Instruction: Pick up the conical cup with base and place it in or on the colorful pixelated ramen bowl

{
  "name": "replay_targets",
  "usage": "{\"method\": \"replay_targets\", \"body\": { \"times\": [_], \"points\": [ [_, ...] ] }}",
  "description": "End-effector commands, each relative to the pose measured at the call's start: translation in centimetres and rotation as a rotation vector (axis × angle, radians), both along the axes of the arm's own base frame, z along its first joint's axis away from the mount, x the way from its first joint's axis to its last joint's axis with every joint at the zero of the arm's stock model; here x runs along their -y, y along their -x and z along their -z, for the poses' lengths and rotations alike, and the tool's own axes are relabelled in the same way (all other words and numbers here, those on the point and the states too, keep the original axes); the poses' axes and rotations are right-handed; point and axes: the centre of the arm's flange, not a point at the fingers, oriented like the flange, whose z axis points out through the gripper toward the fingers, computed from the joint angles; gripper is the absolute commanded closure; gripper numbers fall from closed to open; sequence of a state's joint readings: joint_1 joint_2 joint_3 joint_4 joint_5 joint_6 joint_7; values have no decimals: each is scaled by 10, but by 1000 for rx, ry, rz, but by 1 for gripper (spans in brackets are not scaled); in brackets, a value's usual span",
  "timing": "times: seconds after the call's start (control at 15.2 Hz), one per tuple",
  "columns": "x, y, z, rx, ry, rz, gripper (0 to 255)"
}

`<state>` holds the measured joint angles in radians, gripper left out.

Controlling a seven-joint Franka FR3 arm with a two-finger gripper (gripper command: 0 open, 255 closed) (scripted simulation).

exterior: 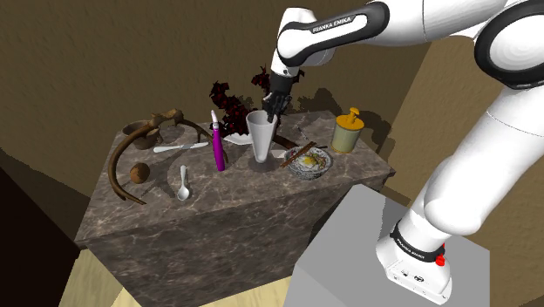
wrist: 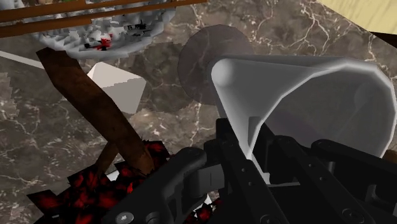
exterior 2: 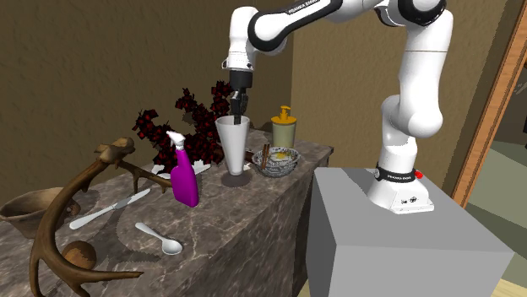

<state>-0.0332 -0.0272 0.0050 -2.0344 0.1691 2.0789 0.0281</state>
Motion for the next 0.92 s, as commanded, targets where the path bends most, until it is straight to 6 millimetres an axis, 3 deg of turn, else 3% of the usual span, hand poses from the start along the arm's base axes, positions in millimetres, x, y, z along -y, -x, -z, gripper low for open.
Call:
{"method": "replay_targets", "body": {
  "times": [0.0,0.86],
  "points": [
    [0,0,-11,1,0,0,255],
    [0,0,-80,1,0,0,255]
  ]
}}
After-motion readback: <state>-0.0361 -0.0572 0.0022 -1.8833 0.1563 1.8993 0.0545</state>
